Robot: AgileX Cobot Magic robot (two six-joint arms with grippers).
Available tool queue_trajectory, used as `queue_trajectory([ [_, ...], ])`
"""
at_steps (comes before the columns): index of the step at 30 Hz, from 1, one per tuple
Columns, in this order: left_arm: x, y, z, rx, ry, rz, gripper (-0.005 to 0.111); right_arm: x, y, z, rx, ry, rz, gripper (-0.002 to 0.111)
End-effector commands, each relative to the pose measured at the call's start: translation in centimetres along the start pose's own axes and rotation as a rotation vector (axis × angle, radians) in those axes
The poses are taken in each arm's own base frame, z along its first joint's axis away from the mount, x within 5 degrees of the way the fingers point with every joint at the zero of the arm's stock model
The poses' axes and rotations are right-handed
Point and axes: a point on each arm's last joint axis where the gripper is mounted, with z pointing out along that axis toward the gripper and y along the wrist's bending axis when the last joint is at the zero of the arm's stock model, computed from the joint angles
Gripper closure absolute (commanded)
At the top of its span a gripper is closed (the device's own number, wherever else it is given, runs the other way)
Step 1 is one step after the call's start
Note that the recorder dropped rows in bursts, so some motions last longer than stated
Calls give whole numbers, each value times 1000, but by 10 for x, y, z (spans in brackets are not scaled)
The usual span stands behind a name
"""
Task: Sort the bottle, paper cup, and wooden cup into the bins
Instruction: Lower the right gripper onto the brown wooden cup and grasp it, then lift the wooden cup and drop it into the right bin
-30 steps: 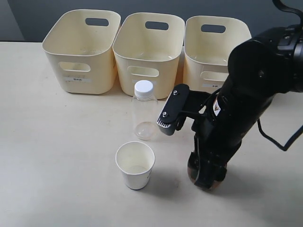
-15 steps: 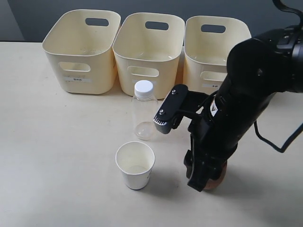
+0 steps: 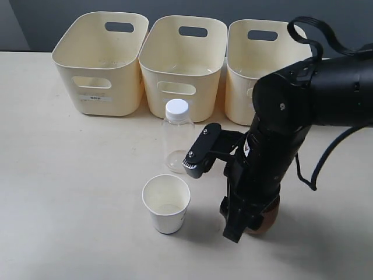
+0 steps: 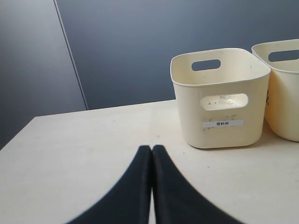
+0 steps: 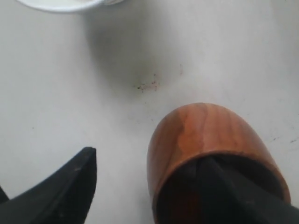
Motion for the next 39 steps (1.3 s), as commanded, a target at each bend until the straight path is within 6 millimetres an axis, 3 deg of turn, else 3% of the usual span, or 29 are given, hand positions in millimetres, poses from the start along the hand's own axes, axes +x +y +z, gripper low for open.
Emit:
queue_trajectory([
  [1, 0, 0, 0, -1, -8, -1, 107, -1, -2, 9, 4, 18, -4, 50],
  [7, 0, 0, 0, -1, -8, -1, 107, -1, -4, 20, -8, 61, -2, 55],
  [8, 0, 0, 0, -1, -8, -1, 107, -1, -5, 21, -3, 68, -8, 61],
  [11, 0, 0, 0, -1, -8, -1, 107, 2, -7, 21, 14, 102, -36, 110],
  [18, 0, 0, 0, -1, -8, -1, 107, 7, -7, 13, 42, 127, -76, 109],
  [23, 0, 0, 0, -1, -8, -1, 107, 10, -10, -31, 193, 15, -103, 109],
  [28, 0, 0, 0, -1, -8, -1, 107, 13, -4, -102, 347, -198, -115, 109],
  [29, 0, 0, 0, -1, -8, -1, 107, 16, -5, -128, 438, -266, -90, 109],
  [31, 0, 0, 0, -1, -8, -1, 107, 19, -9, -156, 530, -305, -31, 109],
  [36, 0, 0, 0, -1, -8, -1, 107, 22, -33, -181, 583, -404, 83, 109],
  [39, 0, 0, 0, -1, -8, -1, 107, 26, -67, -176, 601, -441, 185, 109],
])
